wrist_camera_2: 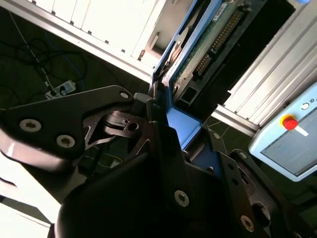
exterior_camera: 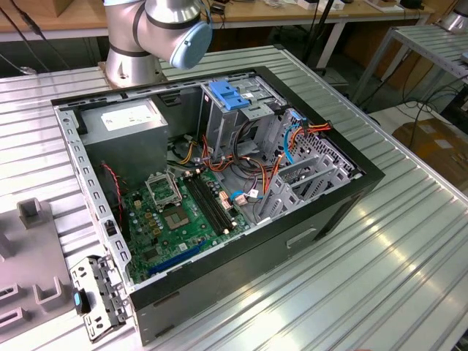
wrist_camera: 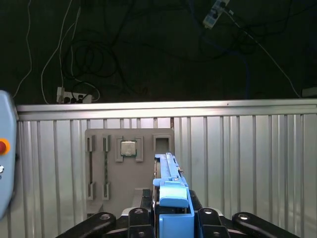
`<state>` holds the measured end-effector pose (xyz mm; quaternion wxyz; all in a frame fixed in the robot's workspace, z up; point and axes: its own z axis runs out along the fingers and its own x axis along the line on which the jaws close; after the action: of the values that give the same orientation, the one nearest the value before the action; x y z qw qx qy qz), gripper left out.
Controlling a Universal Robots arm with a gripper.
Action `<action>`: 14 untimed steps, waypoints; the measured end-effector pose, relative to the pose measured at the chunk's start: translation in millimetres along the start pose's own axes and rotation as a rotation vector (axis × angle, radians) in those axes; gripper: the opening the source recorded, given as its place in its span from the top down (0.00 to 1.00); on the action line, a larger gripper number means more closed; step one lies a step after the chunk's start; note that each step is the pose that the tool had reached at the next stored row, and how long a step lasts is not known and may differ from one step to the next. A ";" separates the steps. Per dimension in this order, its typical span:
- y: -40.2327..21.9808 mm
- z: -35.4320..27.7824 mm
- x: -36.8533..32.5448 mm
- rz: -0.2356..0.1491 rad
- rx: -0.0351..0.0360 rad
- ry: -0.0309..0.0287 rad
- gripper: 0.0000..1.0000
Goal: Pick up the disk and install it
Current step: 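Pick up the disk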
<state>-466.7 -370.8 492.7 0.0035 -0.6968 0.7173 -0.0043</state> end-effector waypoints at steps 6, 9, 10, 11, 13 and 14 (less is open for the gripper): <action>-0.1 -13.0 0.0 0.000 0.0001 0.0000 0.63; -0.2 -15.9 0.0 0.000 0.0000 0.0000 0.63; -0.2 -15.9 0.0 0.000 0.0001 -0.0001 0.63; -0.2 -15.9 0.0 0.000 0.0002 -0.0001 0.63; -0.2 -16.0 0.0 0.000 0.0001 0.0000 0.63; -0.2 -16.0 0.0 0.000 0.0001 0.0000 0.63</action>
<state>-466.7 -370.8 508.7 0.0035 -0.6968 0.7173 -0.0043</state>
